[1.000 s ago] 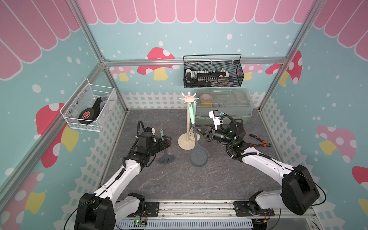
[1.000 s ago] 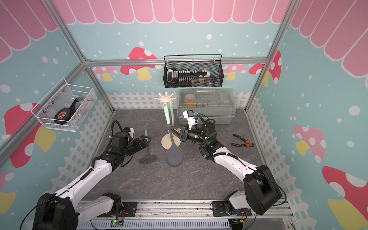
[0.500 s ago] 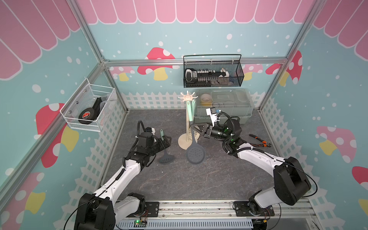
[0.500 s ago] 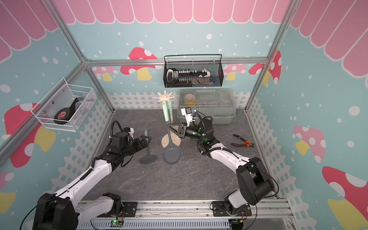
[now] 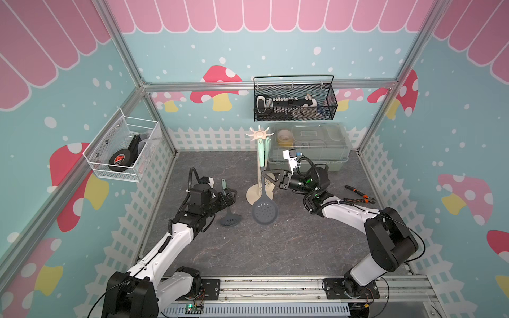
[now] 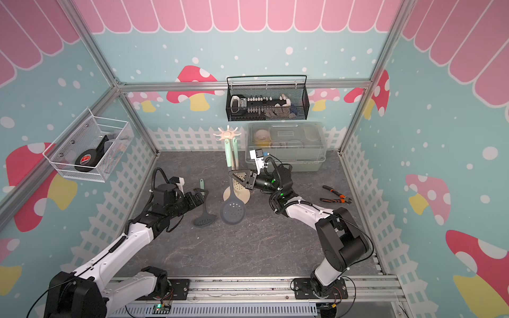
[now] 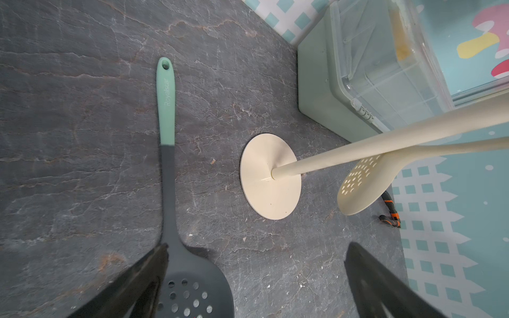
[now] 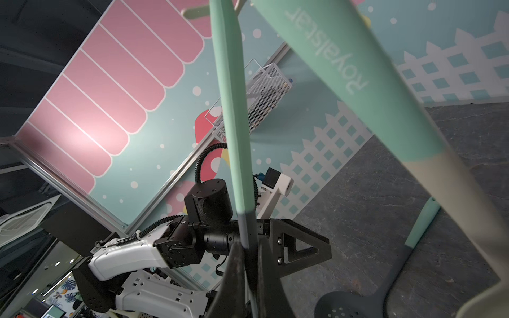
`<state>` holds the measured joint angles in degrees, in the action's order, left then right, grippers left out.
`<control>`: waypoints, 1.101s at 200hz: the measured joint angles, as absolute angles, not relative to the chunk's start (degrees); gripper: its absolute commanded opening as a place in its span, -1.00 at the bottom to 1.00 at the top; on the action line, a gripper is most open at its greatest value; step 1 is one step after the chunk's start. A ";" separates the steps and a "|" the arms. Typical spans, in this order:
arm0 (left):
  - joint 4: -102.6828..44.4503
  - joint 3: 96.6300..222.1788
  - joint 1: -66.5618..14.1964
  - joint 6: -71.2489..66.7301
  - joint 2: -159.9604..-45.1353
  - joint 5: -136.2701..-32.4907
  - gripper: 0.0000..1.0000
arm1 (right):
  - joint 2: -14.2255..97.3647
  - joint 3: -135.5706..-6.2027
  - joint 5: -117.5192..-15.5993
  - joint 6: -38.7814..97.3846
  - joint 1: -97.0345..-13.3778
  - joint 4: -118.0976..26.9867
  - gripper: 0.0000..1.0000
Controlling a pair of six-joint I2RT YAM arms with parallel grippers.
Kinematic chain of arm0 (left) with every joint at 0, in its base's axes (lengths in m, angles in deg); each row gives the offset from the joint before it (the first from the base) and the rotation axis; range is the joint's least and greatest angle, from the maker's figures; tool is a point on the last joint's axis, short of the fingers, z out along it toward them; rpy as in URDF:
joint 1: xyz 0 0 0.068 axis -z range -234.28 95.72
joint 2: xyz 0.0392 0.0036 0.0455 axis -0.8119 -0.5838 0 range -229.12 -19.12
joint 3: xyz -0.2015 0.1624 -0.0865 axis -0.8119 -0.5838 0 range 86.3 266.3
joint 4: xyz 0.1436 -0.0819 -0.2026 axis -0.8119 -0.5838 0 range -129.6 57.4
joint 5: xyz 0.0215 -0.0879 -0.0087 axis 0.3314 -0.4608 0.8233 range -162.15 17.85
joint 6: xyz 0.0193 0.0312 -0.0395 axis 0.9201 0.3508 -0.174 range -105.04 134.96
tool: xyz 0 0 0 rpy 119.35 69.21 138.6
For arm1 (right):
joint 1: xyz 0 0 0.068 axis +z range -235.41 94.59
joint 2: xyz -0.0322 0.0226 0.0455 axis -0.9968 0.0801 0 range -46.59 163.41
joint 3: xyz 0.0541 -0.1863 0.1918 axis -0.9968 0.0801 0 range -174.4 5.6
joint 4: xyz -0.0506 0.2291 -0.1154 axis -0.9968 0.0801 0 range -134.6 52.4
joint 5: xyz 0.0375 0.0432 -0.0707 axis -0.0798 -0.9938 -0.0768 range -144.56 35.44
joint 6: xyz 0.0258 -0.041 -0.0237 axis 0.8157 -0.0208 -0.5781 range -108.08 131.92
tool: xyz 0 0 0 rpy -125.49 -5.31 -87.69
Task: Hang the skimmer on the kitchen utensil rack
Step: Hang the skimmer on the rack, then adjust the rack at the center of the board.
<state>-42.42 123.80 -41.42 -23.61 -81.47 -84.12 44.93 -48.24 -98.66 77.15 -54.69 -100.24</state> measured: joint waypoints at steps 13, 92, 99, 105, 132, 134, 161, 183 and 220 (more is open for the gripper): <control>-42.58 123.80 -41.42 -23.61 -81.47 -84.31 0.98 | 43.38 -48.44 -97.45 74.20 -54.67 -95.89 -0.78; -40.89 124.30 -39.56 -23.85 -81.49 -86.57 0.98 | 39.62 -56.26 -86.61 60.14 -55.21 -59.96 0.37; -40.87 124.93 -38.71 -23.76 -81.64 -86.57 0.98 | 38.99 -56.44 -85.50 59.23 -55.21 -58.19 0.46; -40.87 125.76 -37.94 -23.58 -81.88 -86.57 0.98 | 38.26 -56.44 -84.84 58.33 -55.21 -56.68 0.54; -40.59 130.35 -36.06 -22.34 -84.22 -86.43 0.98 | 33.85 -56.28 -80.93 54.83 -55.21 -50.10 0.67; -40.52 130.59 -36.00 -22.25 -84.37 -86.46 0.98 | 33.43 -56.28 -80.76 54.57 -55.21 -49.60 0.67; -40.35 135.27 -33.97 -20.15 -87.96 -85.12 0.98 | 27.42 -55.39 -76.58 50.48 -55.32 -44.57 0.72; -40.43 139.66 -32.52 -17.77 -91.85 -84.12 0.98 | 23.36 -54.19 -73.78 47.21 -55.72 -41.03 0.72; -40.32 147.18 -32.22 -15.15 -98.40 -81.87 0.98 | 20.52 -52.07 -71.99 43.62 -56.85 -36.97 0.70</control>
